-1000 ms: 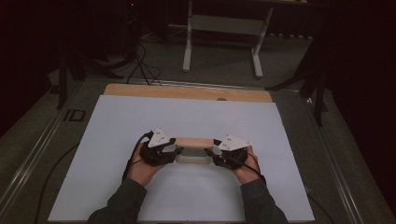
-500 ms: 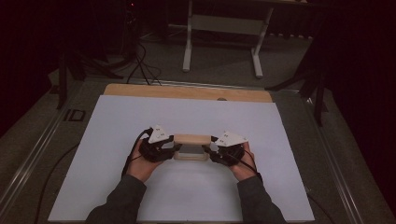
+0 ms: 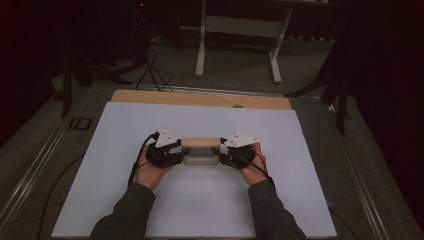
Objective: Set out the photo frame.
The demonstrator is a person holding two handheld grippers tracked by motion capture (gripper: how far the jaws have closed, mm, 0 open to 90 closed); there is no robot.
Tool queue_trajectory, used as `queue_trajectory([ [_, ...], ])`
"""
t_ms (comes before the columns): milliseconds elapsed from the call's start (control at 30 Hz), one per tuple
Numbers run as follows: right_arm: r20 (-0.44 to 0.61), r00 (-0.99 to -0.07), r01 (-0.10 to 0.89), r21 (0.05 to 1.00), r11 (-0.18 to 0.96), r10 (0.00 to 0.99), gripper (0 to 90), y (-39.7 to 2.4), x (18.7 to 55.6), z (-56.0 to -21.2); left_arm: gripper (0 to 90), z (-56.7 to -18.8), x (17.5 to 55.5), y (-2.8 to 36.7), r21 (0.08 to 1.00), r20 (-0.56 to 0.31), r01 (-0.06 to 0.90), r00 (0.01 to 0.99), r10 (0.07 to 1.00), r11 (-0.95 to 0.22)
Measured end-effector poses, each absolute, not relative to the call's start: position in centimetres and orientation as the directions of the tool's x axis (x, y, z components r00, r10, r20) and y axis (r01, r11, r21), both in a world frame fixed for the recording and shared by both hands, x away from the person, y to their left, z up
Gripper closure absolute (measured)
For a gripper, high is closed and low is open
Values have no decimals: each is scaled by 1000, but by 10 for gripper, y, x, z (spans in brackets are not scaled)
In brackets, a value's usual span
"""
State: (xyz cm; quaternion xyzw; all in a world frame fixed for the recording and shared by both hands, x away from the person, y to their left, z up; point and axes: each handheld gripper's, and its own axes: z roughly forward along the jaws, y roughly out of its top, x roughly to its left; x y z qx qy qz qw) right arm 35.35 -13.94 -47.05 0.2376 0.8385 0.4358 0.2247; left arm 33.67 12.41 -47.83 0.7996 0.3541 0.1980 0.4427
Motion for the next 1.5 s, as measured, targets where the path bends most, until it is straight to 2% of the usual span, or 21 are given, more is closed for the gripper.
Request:
queue_trajectory([
  [267,-101,-778,251,855,455,620,545,-141,363,-476,553,-479,343,122,850,5,393,660,752,-351],
  [533,-96,-770,255,860,443,630,548,-141,367,-478,545,-483,348,121,854,2,394,650,760,-339],
  [800,9,-757,324,873,363,654,555,-144,375,-482,538,-486,353,121,858,-12,401,638,770,-319],
  [1033,60,-735,397,845,357,676,581,-145,380,-489,533,-489,359,120,854,-25,421,620,784,-306],
  [1333,83,-724,423,838,345,685,594,-145,383,-492,529,-492,365,121,853,-51,436,620,783,-289],
  [1500,91,-717,439,829,347,691,571,-144,384,-494,508,-494,368,123,843,-62,451,621,781,-292],
])
